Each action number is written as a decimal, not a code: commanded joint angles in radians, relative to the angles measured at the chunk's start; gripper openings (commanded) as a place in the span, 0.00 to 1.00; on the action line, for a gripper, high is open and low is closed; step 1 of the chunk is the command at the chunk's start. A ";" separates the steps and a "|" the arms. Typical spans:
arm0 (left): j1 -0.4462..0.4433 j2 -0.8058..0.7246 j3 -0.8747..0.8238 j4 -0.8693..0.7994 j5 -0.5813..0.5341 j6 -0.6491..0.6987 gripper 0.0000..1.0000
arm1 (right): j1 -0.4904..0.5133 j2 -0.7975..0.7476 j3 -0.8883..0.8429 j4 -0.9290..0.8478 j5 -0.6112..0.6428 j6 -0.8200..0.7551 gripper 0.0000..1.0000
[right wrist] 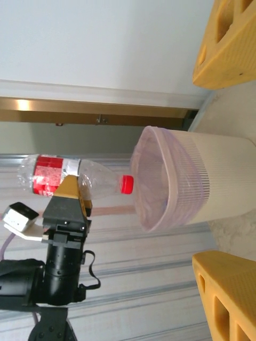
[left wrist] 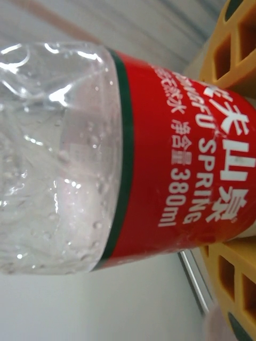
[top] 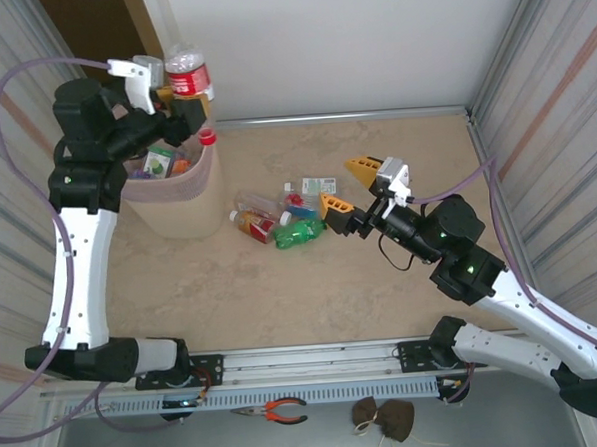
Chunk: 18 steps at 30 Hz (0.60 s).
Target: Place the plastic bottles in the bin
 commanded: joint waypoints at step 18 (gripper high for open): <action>0.256 -0.016 -0.207 0.083 -0.338 -0.689 0.46 | -0.001 -0.014 -0.010 -0.013 0.040 -0.005 0.78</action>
